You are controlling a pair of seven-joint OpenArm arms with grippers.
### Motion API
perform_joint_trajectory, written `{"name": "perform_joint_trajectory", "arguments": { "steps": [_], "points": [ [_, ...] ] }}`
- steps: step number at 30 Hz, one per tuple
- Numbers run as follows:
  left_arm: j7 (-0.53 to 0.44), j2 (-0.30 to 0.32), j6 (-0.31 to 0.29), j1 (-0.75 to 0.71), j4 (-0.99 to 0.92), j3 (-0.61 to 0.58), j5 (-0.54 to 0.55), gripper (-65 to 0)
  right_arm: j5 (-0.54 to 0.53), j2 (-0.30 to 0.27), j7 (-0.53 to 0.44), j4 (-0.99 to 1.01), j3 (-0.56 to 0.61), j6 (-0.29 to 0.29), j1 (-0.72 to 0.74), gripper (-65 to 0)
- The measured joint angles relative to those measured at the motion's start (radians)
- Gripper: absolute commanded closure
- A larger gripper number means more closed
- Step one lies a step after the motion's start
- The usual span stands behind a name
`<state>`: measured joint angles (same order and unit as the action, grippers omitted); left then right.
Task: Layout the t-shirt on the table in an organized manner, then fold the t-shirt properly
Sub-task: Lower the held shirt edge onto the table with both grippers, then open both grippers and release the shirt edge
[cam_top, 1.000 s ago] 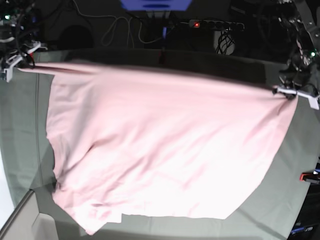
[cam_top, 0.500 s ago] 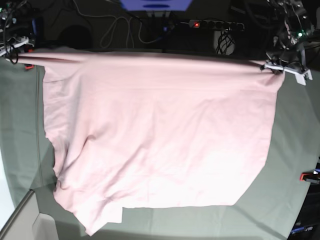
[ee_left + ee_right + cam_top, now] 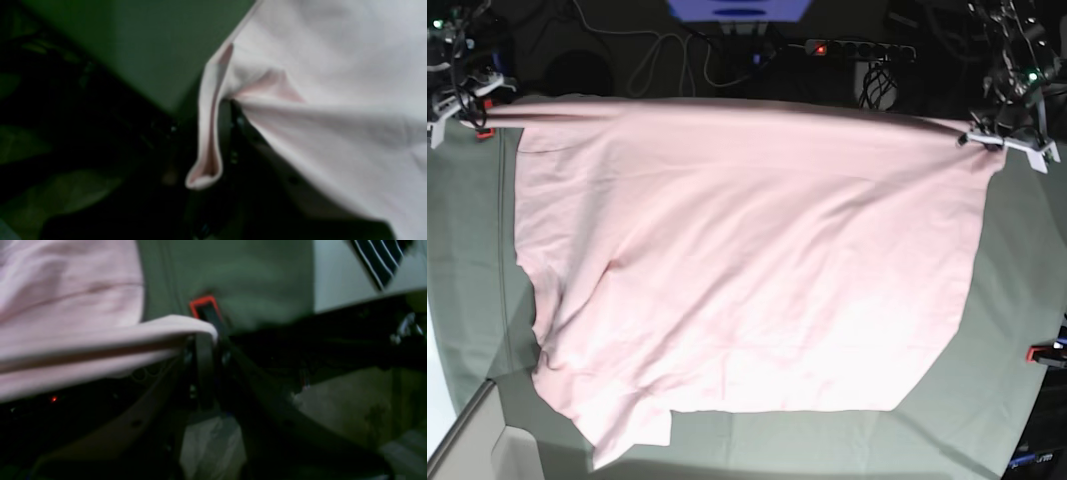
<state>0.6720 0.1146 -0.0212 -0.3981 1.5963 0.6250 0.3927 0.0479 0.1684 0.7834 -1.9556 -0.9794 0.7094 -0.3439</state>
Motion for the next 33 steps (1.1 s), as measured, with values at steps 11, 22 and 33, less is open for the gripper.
{"name": "perform_joint_trajectory", "arguments": {
  "steps": [11, 22, 33],
  "points": [
    [0.0, 0.002, 0.014, 0.056, 0.084, 0.001, -0.007, -0.2, 0.158, -0.002, -0.002, 0.043, 0.137, -0.003, 0.163, 0.0],
    [-0.005, 0.034, 0.018, 0.159, 0.06, -0.154, -0.023, -0.2, 0.331, -0.026, -0.007, 0.179, 0.128, -0.003, 0.357, 0.0],
    [-0.011, 0.104, 0.018, 0.316, -0.164, -0.228, -0.019, -0.2, 0.331, -0.056, -0.009, 0.241, 0.142, -0.002, 0.436, 0.0]
  ]
}}
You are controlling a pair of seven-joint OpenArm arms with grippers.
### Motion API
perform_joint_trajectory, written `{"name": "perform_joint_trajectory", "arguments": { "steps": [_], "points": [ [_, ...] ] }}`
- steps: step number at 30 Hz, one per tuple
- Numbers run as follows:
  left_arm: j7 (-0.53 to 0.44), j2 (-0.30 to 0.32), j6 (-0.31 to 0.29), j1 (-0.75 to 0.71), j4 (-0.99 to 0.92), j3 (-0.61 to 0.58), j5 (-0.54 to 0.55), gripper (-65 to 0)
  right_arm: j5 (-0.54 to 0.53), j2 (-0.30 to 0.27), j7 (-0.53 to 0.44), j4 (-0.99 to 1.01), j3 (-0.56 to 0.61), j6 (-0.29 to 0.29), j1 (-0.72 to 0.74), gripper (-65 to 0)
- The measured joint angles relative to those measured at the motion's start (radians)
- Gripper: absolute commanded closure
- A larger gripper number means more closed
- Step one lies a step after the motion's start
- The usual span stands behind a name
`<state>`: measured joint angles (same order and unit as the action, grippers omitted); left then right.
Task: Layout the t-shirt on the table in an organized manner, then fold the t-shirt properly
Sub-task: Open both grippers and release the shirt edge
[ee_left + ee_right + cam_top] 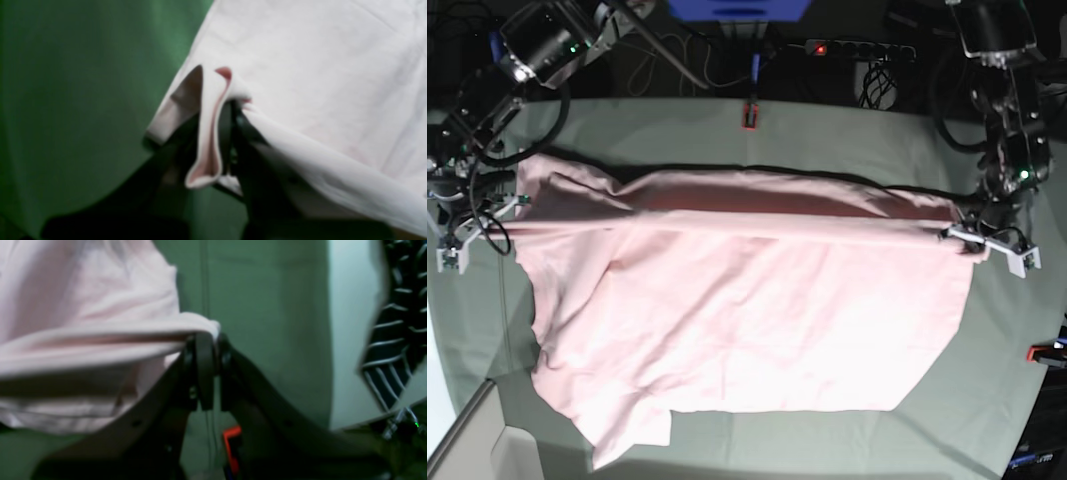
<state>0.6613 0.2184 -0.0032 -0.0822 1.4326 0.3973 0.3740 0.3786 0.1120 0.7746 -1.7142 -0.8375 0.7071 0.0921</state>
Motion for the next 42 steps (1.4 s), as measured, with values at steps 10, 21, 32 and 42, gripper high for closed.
{"name": "perform_joint_trajectory", "arguments": {
  "steps": [10, 21, 32, 42],
  "points": [
    [-0.01, 0.0, 0.0, 0.049, -0.111, 0.0, 0.0, -0.2, 0.003, -0.024, 0.0, 0.117, 0.095, -0.001, 0.01, 0.0],
    [-0.001, 0.025, 0.001, 0.075, -0.168, 0.001, -0.002, -10.0, 0.0, -0.047, 0.001, 0.123, 0.206, -0.001, 0.006, -19.4],
    [-0.009, 0.033, 0.003, 0.077, -0.166, 0.037, 0.013, -32.4, 0.002, -0.046, 0.0, 0.119, 0.119, -0.001, 0.003, -36.5],
    [-0.027, 0.02, 0.0, 0.196, -0.155, 0.157, 0.011, -32.5, -0.009, -0.059, -0.002, 0.118, 0.107, -0.001, -0.044, -36.5]
  ]
}}
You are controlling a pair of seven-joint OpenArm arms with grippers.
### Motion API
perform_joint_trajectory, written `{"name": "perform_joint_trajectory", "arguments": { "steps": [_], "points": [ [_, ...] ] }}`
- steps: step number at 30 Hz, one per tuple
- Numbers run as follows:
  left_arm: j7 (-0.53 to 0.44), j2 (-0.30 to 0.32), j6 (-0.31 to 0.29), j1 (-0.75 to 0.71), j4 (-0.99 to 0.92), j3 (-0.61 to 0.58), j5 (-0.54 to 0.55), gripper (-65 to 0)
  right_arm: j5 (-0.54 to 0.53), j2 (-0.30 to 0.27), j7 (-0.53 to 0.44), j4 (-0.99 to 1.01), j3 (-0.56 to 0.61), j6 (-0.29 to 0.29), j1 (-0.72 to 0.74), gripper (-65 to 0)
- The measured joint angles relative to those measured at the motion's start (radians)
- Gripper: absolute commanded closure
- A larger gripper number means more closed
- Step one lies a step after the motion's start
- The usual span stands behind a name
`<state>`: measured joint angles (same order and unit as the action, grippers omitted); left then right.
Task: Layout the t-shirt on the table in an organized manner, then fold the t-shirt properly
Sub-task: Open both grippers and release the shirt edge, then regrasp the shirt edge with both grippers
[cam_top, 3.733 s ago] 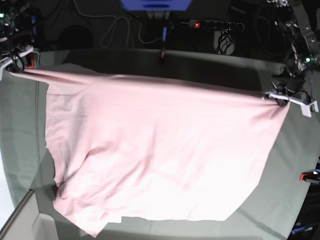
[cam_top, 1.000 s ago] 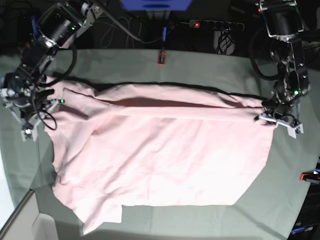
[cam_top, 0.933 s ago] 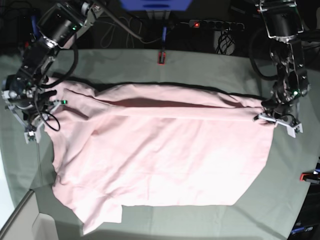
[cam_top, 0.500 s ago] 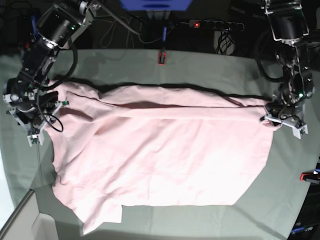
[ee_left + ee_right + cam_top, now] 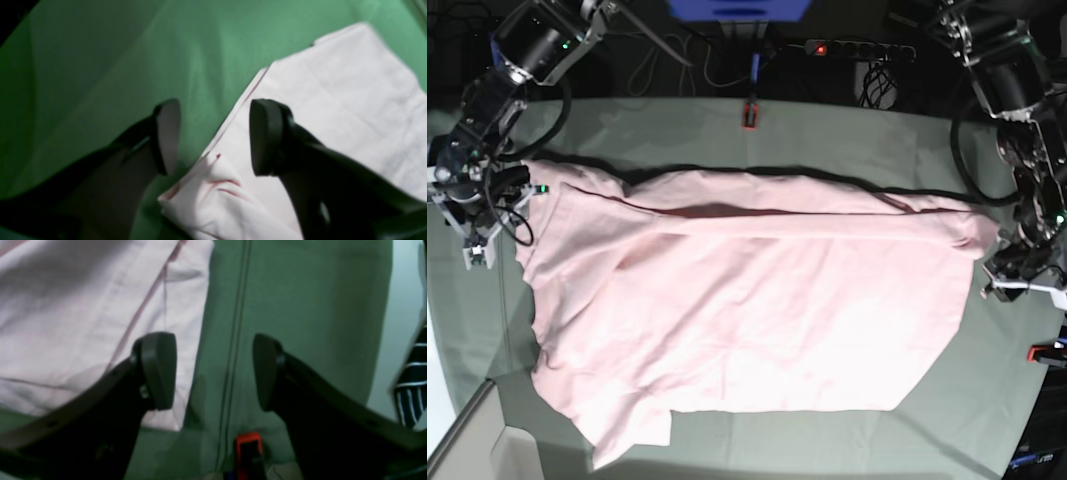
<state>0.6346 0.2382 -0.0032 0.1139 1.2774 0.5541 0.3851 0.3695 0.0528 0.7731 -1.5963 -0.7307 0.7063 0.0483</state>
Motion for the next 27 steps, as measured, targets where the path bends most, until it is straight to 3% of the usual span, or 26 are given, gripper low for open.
{"name": "perform_joint_trajectory", "arguments": {
  "steps": [7, 13, 17, 27],
  "points": [
    [0.009, -0.012, -0.006, -0.145, 0.134, 0.049, 0.006, -32.5, 0.008, 0.0, 0.003, -0.001, -0.091, 0.0, -0.008, -36.5],
    [0.024, -0.106, 0.003, -0.339, 0.209, 0.141, -0.008, -32.5, 0.005, 0.0, 0.001, -0.001, -0.113, 0.0, -0.01, -36.5],
    [-0.003, -0.077, 0.005, -0.328, 0.119, 0.099, -0.01, -32.5, 0.005, 0.0, 0.0, -0.001, -0.113, 0.0, -0.008, -36.5],
    [0.003, -0.092, -0.001, -0.226, 0.044, 0.072, -0.004, -32.5, 0.001, 0.0, 0.0, -0.001, -0.112, 0.0, -0.008, -36.5]
  ]
}}
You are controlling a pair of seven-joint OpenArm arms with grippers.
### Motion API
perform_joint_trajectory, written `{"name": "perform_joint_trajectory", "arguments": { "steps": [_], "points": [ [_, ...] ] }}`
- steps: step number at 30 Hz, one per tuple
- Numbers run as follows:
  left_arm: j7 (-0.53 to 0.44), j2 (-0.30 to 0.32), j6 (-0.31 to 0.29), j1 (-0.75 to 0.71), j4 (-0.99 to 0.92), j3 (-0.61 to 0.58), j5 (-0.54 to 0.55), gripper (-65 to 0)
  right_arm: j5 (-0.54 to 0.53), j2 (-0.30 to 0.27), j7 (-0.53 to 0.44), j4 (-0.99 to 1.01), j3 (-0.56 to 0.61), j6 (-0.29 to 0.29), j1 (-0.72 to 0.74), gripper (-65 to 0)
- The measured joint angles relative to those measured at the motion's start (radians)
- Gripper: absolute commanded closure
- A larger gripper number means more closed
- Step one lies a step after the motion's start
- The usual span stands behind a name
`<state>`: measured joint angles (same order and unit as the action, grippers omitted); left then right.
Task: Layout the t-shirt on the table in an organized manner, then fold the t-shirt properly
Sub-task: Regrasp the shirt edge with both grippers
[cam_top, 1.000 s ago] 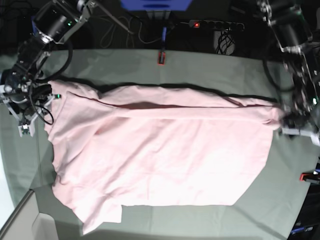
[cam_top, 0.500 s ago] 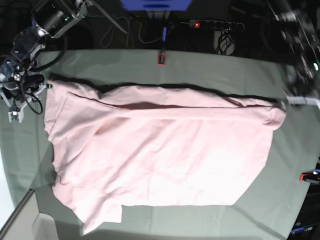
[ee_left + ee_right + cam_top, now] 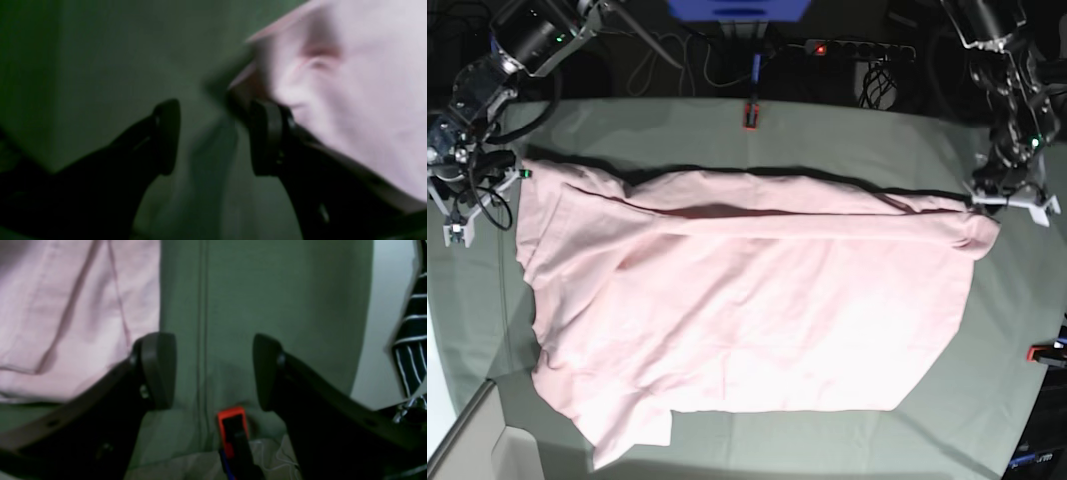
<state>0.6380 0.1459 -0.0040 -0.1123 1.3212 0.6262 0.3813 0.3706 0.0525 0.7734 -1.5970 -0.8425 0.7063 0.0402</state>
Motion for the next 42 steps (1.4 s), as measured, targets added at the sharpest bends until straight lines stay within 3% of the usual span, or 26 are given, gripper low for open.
{"name": "perform_joint_trajectory", "arguments": {
  "steps": [8, 16, 23, 26, 30, 37, 42],
  "points": [
    [0.004, 0.0, 0.003, 0.058, -0.009, 0.0, -0.009, -32.5, 0.0, 0.0, 0.0, 0.0, 0.001, 0.0, -0.001, -36.5],
    [-0.001, 0.0, 0.001, 0.147, -0.145, 0.001, -0.009, -32.5, 0.0, 0.0, 0.0, 0.001, 0.001, 0.0, -0.002, -36.5],
    [-0.008, 0.0, 0.001, 0.141, -0.156, 0.001, -0.011, -32.1, 0.0, 0.0, 0.0, 0.001, 0.001, 0.0, -0.002, -36.5],
    [-0.016, 0.001, 0.0, 0.13, -0.156, 0.0, -0.012, -22.5, 0.0, 0.0, 0.0, 0.001, 0.001, 0.0, -0.002, -36.5],
    [-0.014, 0.002, 0.0, 0.121, -0.156, 0.0, -0.002, 0.0, 0.0, 0.003, -0.002, -0.037, -0.02, 0.0, -0.008, -36.6],
    [0.002, 0.003, 0.0, 0.121, -0.145, 0.003, -0.003, 0.0, -0.001, 0.011, 0.003, -0.036, -0.021, 0.0, -0.064, -36.9],
    [0.017, 0.004, -0.002, 0.09, -0.074, 0.016, 0.004, 0.0, 0.0, 0.032, 0.001, -0.041, 0.055, 0.0, -0.109, -39.1]
  ]
}}
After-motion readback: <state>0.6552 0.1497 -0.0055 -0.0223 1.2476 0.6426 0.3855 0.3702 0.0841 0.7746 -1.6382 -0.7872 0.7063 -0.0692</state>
